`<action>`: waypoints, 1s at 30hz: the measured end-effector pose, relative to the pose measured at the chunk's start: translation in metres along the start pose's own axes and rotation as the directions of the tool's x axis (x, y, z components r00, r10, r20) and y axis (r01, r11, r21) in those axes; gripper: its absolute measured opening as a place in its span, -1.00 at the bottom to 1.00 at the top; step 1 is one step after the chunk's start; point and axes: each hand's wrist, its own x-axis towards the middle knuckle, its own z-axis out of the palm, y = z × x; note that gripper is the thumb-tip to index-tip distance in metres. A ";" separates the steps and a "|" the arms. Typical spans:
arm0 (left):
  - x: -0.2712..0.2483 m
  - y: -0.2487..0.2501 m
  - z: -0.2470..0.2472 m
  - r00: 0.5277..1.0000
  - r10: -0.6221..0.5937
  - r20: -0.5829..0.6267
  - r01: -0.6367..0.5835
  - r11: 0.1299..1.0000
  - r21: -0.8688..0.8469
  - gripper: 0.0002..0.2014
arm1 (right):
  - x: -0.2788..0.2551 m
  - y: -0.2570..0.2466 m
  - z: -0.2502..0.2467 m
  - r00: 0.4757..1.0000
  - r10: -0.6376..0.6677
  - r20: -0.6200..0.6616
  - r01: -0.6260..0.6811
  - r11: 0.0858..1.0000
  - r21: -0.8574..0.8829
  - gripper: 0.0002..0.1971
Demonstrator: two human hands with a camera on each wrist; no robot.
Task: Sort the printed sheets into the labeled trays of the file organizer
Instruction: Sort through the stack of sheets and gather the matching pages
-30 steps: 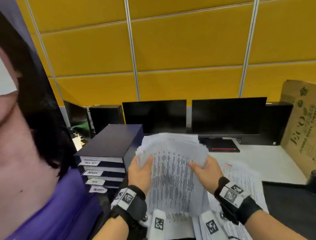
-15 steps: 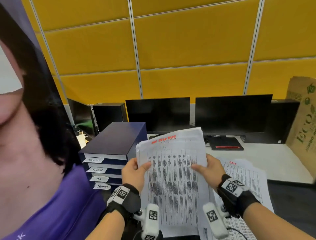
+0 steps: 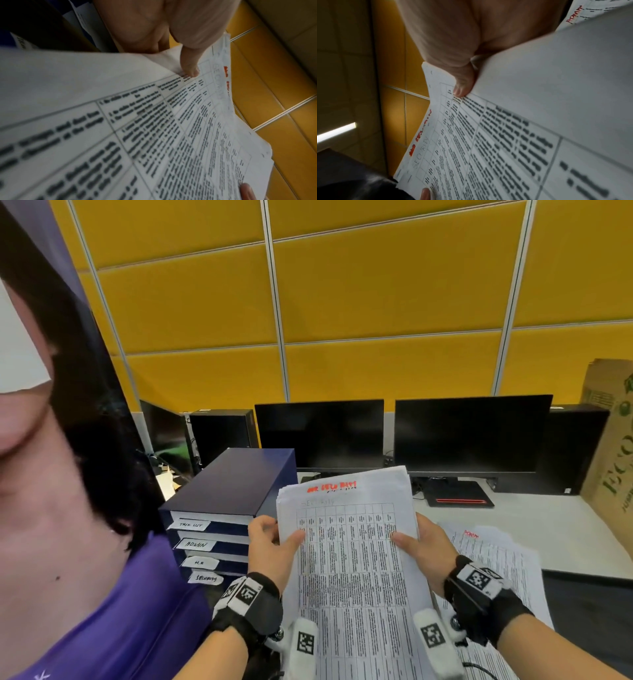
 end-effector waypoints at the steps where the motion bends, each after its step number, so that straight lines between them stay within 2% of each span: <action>1: 0.001 0.002 -0.002 1.000 -0.003 0.005 0.003 1.000 -0.013 -0.54 | 0.000 0.000 -0.001 1.000 0.009 -0.002 -0.009 0.999 0.033 -0.65; 4: -0.002 0.009 -0.006 0.994 -0.006 0.108 0.008 1.000 -0.012 -0.52 | -0.004 -0.003 -0.003 1.000 0.012 0.003 -0.012 0.991 0.130 -0.66; 7: -0.011 0.011 -0.007 0.977 0.008 0.212 -0.023 0.997 0.067 -0.66 | -0.007 -0.009 -0.003 0.999 -0.037 0.005 0.037 0.993 0.112 -0.68; 11: -0.022 0.016 0.005 0.989 0.086 0.123 -0.087 0.996 0.004 -0.72 | -0.012 -0.021 0.004 0.980 -0.194 -0.043 0.192 0.980 -0.048 -0.62; 14: -0.030 0.020 0.018 0.981 0.181 0.073 -0.178 0.983 -0.046 -0.74 | -0.013 -0.026 0.012 0.949 -0.297 -0.103 0.293 0.955 -0.056 -0.58; 16: -0.034 0.016 0.026 0.977 0.203 0.058 -0.202 0.979 -0.013 -0.74 | -0.014 -0.023 0.016 0.945 -0.312 -0.101 0.308 0.950 -0.057 -0.57; 18: -0.036 0.006 0.029 0.984 0.173 0.040 -0.174 0.984 0.031 -0.68 | -0.015 -0.012 0.016 0.957 -0.279 -0.082 0.275 0.960 -0.059 -0.54; 22: -0.039 -0.019 0.022 0.998 0.036 0.048 -0.039 0.998 0.054 -0.57 | -0.013 0.020 0.005 0.979 -0.179 -0.099 0.174 0.983 -0.053 -0.40; 24: -0.039 -0.023 0.021 0.997 0.023 0.072 -0.030 0.995 0.100 -0.64 | -0.013 0.029 0.002 0.983 -0.154 -0.101 0.145 0.985 -0.097 -0.47; 26: -0.038 -0.022 0.022 0.997 -0.002 0.074 -0.004 0.996 0.088 -0.75 | -0.016 0.034 0.003 0.991 -0.126 -0.046 0.120 0.985 -0.127 -0.53; 30: -0.033 -0.016 0.021 0.997 -0.079 -0.021 0.078 0.996 -0.043 -0.83 | -0.017 0.050 -0.002 0.998 -0.024 0.066 0.038 0.975 -0.218 -0.40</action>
